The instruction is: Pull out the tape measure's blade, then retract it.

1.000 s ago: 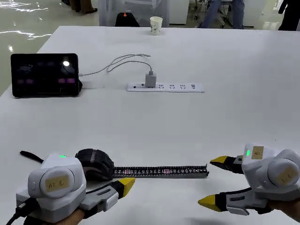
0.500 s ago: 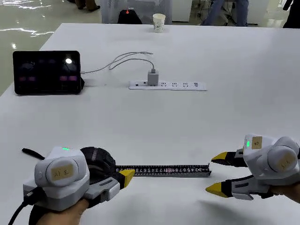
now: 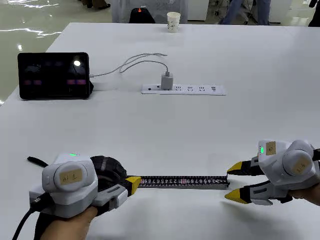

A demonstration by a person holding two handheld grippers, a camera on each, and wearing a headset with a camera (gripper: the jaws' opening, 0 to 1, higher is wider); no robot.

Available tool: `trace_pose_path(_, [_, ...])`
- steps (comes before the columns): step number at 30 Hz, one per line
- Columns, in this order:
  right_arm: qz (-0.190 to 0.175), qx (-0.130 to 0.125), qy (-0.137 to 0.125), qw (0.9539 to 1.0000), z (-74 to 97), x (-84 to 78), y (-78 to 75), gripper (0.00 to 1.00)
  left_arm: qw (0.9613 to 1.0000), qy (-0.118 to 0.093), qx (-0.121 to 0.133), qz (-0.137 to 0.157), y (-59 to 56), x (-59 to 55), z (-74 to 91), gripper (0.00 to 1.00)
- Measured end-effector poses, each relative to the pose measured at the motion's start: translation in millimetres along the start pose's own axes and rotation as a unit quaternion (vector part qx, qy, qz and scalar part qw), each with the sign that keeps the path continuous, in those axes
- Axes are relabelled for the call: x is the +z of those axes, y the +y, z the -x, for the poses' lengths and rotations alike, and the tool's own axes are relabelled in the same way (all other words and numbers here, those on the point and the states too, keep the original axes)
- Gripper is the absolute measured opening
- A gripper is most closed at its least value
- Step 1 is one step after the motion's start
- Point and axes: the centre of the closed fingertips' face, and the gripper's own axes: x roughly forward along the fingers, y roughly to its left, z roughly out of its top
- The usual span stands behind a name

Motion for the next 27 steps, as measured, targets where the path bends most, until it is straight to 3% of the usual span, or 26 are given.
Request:
trace_pose_path(13, [0.029, 0.023, 0.015, 0.9992, -10.5, -4.6, -7.3, 0.18, 0.9996, 0.01, 0.014, 0.021, 8.0, -2.1, -4.1, 0.69])
trace_pose_path(24, [0.052, 0.047, 0.011, 0.9975, -14.0, -3.3, -8.4, 0.13, 0.9992, 0.008, 0.023, 0.031, 14.6, 0.1, -9.1, 0.63])
trace_pose_path(27, [0.034, 0.051, 0.009, 0.9981, -14.1, -4.6, -10.1, 0.12, 0.9991, 0.009, 0.026, 0.033, 16.4, -0.6, -9.6, 0.61])
